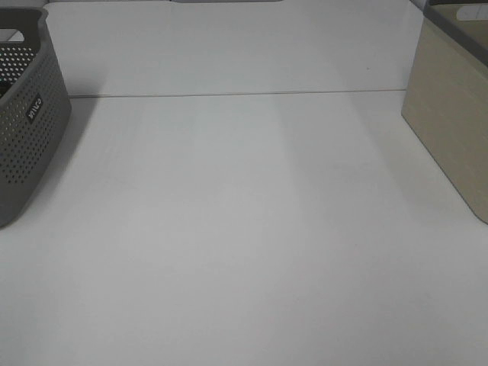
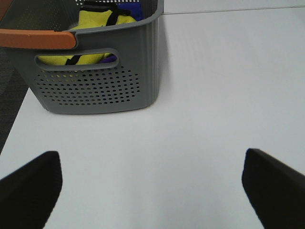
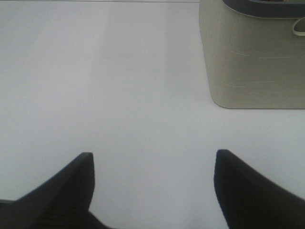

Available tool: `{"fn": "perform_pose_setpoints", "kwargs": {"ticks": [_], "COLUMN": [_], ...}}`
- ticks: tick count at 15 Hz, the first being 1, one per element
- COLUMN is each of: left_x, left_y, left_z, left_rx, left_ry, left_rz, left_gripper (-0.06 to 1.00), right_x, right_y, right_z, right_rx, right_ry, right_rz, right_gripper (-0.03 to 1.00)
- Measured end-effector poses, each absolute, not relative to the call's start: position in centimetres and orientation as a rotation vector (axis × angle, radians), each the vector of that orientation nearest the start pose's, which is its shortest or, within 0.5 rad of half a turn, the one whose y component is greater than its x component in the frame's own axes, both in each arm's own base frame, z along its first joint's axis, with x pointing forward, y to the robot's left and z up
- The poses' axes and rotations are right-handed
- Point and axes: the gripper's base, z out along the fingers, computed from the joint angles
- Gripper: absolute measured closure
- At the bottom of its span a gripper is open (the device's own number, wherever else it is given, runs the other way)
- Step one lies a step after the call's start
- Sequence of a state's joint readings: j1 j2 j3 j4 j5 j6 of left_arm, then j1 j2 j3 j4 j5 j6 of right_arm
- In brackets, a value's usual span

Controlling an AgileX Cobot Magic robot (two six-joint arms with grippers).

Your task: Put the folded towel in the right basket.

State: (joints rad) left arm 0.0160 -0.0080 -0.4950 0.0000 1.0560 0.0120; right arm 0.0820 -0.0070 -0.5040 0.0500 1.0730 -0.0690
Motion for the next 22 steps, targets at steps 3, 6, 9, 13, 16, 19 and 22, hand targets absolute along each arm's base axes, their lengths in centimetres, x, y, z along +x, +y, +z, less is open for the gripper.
{"fn": "perform_pose_setpoints", "kwargs": {"ticks": [3,6,9,13,16,19,22], "left_x": [-0.53,-0.53,-0.53,-0.53,-0.53,-0.53,-0.53], "left_y": [-0.01,-0.01,-0.01,-0.01,-0.01,-0.01,-0.01], "left_z": [27.62,27.62,27.62,27.62,27.62,27.62,27.62], "left_rx": [-0.004,-0.004,-0.004,-0.004,-0.004,-0.004,-0.004], "left_ry": [2.037,2.037,2.037,2.037,2.037,2.037,2.037], "left_rz": [0.018,0.018,0.018,0.018,0.018,0.018,0.018], "left_gripper": [-0.03,-0.03,-0.03,-0.03,-0.03,-0.03,-0.03], "right_x": [-0.73,-0.71,-0.70,-0.70,-0.70,-0.70,-0.70], "right_y": [0.34,0.39,0.40,0.40,0.40,0.40,0.40], "right_z": [27.74,27.74,27.74,27.74,27.74,27.74,27.74], "right_rx": [-0.157,-0.093,-0.067,-0.066,-0.066,-0.066,-0.066], "right_ry": [2.039,2.043,2.043,2.044,2.044,2.044,2.044], "right_rz": [0.068,0.029,0.013,0.012,0.012,0.012,0.012], "right_gripper": [0.29,0.29,0.29,0.29,0.29,0.29,0.29]}}
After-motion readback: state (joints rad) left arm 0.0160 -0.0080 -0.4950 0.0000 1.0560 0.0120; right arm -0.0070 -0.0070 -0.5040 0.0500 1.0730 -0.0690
